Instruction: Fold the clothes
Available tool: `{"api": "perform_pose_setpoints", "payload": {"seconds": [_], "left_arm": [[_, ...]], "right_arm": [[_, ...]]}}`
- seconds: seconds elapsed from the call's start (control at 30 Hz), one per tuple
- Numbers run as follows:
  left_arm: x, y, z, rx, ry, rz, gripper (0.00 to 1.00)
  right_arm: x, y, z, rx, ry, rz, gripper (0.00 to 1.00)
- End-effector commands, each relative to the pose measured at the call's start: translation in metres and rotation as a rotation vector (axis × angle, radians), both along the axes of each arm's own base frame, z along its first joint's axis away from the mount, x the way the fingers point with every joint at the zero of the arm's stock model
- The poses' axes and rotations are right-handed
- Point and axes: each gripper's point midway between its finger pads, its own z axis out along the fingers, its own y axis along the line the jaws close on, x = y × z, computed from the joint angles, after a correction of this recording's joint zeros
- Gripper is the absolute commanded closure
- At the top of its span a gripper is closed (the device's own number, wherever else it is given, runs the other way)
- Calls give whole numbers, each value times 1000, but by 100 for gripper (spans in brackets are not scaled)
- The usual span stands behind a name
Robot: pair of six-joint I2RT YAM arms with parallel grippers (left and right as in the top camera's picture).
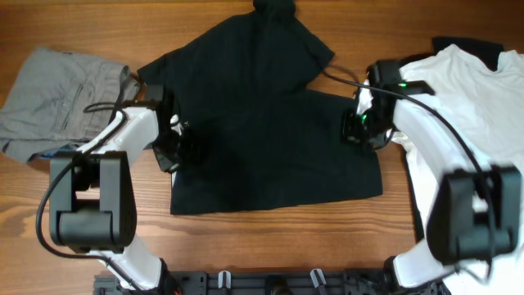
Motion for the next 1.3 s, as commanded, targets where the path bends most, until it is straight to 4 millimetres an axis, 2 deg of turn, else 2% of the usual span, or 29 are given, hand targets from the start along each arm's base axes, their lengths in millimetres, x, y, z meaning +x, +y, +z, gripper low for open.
{"api": "perform_pose_setpoints", "payload": {"seconds": [0.0,0.1,0.17,0.23,0.33,0.47,0.5,0.57,0.63,0.7,0.8,0.97,1.17,1.23,1.27], "left_arm": [[-74,23,-36,114,276,49,96],[-81,31,-29,110,310,87,96],[-84,38,-21,104,319,120,96],[-85,46,-13,103,317,157,96],[-84,69,-1,155,283,208,96],[-71,85,11,149,189,286,94],[-66,84,14,120,154,281,91],[-57,78,19,68,102,269,79],[-52,72,22,31,74,252,71],[-47,63,24,-13,47,213,66],[-45,53,27,-66,20,147,66],[-42,49,29,-95,-17,90,66],[-27,41,32,-154,-87,84,67],[-17,33,37,-214,-137,71,67],[-11,29,42,-249,-160,72,68]], "right_arm": [[30,7,73,51,-277,17,85],[45,9,92,70,-372,-7,82],[54,8,93,72,-395,-30,81],[62,9,89,80,-402,-44,73],[76,10,77,81,-412,-47,56],[90,13,53,87,-395,-45,47],[93,13,46,87,-390,-42,46],[104,14,29,82,-389,-33,36],[113,15,12,79,-390,-25,31],[121,16,-11,80,-374,-30,30],[130,18,-36,90,-362,-43,29],[147,22,-50,116,-408,-47,27],[146,21,-62,104,-386,-67,27],[144,23,-69,103,-370,-62,33],[143,24,-72,103,-364,-60,47]]}}
